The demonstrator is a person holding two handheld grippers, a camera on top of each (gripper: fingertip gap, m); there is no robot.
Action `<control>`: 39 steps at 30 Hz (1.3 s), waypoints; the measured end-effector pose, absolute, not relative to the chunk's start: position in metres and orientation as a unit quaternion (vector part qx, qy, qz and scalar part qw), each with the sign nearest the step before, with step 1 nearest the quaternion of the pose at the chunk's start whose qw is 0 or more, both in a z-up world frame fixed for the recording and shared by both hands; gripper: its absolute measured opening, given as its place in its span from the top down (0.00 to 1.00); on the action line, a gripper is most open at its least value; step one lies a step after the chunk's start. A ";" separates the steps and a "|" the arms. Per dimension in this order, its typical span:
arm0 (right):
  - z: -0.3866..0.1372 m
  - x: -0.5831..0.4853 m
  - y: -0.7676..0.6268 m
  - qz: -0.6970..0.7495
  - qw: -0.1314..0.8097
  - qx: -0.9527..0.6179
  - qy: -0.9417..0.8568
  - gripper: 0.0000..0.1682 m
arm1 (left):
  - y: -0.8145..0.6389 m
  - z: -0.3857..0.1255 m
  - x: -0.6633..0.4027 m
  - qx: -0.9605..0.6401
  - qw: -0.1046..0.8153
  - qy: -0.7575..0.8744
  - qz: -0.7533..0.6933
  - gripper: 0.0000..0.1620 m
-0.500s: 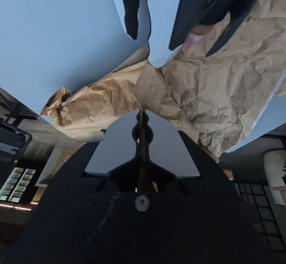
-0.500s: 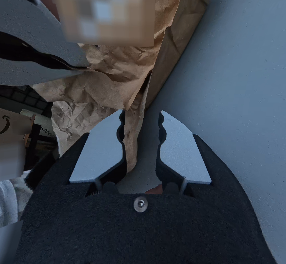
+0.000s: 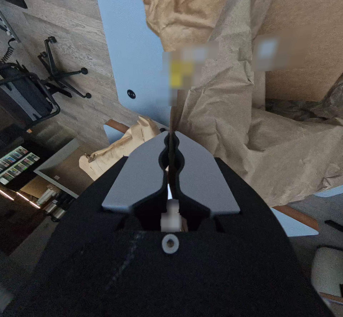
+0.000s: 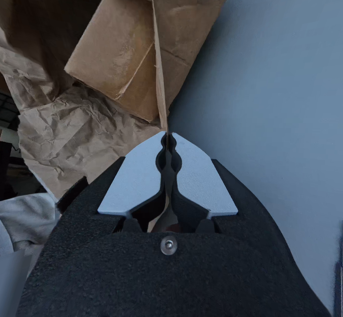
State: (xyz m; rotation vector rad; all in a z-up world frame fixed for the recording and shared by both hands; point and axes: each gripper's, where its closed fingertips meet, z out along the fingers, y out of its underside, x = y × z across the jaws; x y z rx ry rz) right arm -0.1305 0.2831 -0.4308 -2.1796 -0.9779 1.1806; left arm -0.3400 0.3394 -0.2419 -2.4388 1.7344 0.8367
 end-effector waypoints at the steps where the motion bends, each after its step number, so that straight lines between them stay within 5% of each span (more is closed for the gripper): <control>1: -0.433 -0.122 0.283 0.429 0.235 -0.801 -0.345 1.00 | 0.343 -0.229 -0.355 -0.810 0.038 0.524 0.262 1.00; 7: -0.457 -0.072 0.268 0.388 0.219 -0.839 -0.312 1.00 | 0.318 -0.182 -0.478 -0.879 0.086 0.372 0.286 1.00; 19: -0.474 -0.036 0.261 0.306 0.209 -0.879 -0.301 1.00 | 0.213 -0.240 -0.533 -0.916 0.075 0.298 0.259 1.00; 22: -0.470 -0.035 0.259 0.275 0.206 -0.881 -0.324 0.99 | 0.221 -0.219 -0.500 -0.894 0.145 0.336 0.261 1.00; 27: -0.414 -0.042 0.269 0.347 0.250 -0.876 -0.221 0.54 | 0.241 -0.178 -0.415 -0.888 0.271 0.339 0.155 1.00; 29: -0.375 -0.054 0.268 0.440 0.246 -0.851 -0.146 0.44 | 0.248 -0.169 -0.377 -0.883 0.304 0.346 0.094 1.00; 37: -0.348 -0.099 0.227 0.430 0.229 -0.851 -0.195 0.39 | 0.268 -0.167 -0.269 -0.841 0.364 0.399 0.003 0.99; 39: -0.352 -0.101 0.223 0.416 0.229 -0.855 -0.207 0.40 | 0.263 -0.161 -0.253 -0.832 0.371 0.413 0.003 0.92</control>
